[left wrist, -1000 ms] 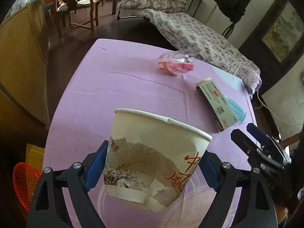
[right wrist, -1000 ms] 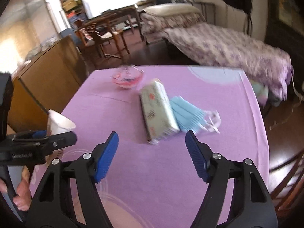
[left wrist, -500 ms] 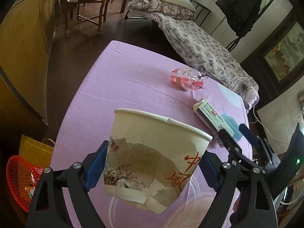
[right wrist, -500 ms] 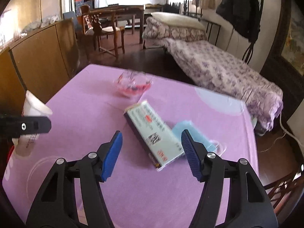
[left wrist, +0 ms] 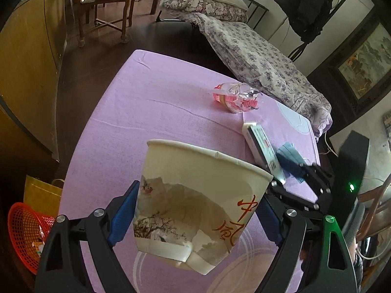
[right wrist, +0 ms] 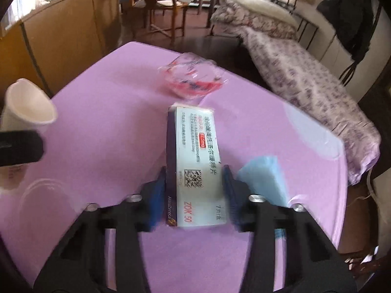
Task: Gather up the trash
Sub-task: 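Grasp the white paper cup with the left tool while the right tool grasps the medicine box, then carry the paper cup and medicine box over the red wastebasket and open both tools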
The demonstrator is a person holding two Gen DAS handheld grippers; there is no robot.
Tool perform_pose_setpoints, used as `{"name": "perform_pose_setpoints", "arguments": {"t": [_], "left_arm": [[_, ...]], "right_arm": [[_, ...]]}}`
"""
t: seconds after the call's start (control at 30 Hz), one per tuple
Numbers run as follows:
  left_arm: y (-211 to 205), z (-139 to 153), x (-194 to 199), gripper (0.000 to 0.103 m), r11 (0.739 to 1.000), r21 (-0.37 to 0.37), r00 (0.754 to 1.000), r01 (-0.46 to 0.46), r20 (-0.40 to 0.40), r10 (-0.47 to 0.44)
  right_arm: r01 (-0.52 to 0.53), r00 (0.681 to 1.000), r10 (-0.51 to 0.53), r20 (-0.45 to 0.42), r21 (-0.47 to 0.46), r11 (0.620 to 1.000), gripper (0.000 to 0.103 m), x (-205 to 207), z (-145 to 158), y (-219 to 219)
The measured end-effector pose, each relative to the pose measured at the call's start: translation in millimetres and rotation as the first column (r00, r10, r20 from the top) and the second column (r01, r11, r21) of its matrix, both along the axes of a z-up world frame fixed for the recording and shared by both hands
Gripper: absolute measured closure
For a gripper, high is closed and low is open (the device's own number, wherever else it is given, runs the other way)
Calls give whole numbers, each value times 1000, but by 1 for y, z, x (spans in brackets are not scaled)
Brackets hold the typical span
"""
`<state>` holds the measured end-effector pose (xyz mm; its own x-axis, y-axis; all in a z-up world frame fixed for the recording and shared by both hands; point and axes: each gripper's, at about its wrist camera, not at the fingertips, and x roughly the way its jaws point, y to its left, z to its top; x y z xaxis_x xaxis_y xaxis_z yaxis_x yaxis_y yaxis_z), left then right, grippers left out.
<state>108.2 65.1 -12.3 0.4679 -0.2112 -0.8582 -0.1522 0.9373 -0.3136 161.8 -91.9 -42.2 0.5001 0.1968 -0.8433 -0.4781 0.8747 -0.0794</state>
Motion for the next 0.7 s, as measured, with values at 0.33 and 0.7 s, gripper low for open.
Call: {"name": "perform_pose_setpoints", "arguments": {"t": [0.33, 0.7], "left_arm": [[3, -1, 2, 17, 1000, -4, 1000, -11, -2, 11], [5, -1, 3, 17, 1000, -8, 1000, -19, 0, 19]], "right_arm": [[34, 992, -30, -123, 29, 999, 59, -55, 5, 7], [52, 991, -44, -123, 62, 997, 45, -53, -1, 7]]}}
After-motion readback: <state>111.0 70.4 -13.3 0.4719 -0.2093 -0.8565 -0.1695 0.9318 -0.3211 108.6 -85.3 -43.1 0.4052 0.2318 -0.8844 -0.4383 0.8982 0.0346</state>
